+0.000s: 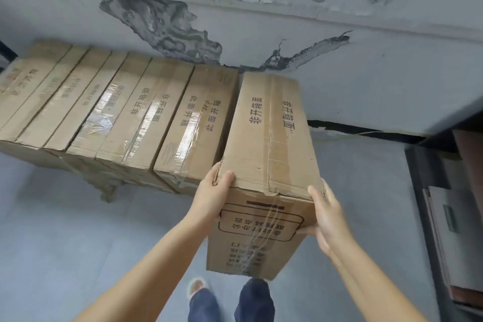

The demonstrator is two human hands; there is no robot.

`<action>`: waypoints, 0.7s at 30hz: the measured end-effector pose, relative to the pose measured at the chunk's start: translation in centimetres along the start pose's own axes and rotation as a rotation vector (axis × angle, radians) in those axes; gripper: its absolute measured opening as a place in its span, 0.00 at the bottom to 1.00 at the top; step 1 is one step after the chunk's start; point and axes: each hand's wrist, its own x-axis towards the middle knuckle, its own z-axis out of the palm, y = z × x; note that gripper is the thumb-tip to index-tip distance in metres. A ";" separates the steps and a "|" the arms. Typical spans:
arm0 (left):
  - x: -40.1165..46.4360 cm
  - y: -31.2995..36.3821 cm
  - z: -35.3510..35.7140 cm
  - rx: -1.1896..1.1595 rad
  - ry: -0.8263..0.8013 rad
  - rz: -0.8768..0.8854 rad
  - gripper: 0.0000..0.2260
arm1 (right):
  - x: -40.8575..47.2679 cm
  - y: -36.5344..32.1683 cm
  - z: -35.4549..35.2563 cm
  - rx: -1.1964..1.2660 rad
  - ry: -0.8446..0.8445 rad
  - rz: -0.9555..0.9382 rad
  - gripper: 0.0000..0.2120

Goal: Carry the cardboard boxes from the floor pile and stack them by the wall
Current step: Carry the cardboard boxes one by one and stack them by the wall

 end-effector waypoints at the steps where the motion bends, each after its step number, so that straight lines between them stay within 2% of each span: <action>1: 2.0 -1.0 0.3 -0.002 0.014 0.009 0.16 | 1.9 0.7 0.5 0.010 -0.005 0.011 0.24; 5: 9.4 -7.3 1.1 -0.083 0.070 -0.058 0.20 | 9.1 6.1 2.7 0.041 -0.042 0.050 0.23; 10: 15.1 -18.0 1.2 -0.270 0.146 -0.345 0.14 | 14.0 16.1 5.1 -0.033 -0.043 0.215 0.25; 12: 16.8 -20.4 0.6 -0.377 0.179 -0.485 0.18 | 14.7 18.2 6.1 -0.032 -0.058 0.313 0.26; 15: 19.8 -21.0 -0.4 -0.598 0.233 -0.637 0.21 | 15.9 18.6 7.9 -0.044 -0.057 0.339 0.27; 21: 24.6 -16.7 -1.6 -0.973 0.245 -0.695 0.06 | 20.6 14.8 9.9 0.012 -0.034 0.284 0.27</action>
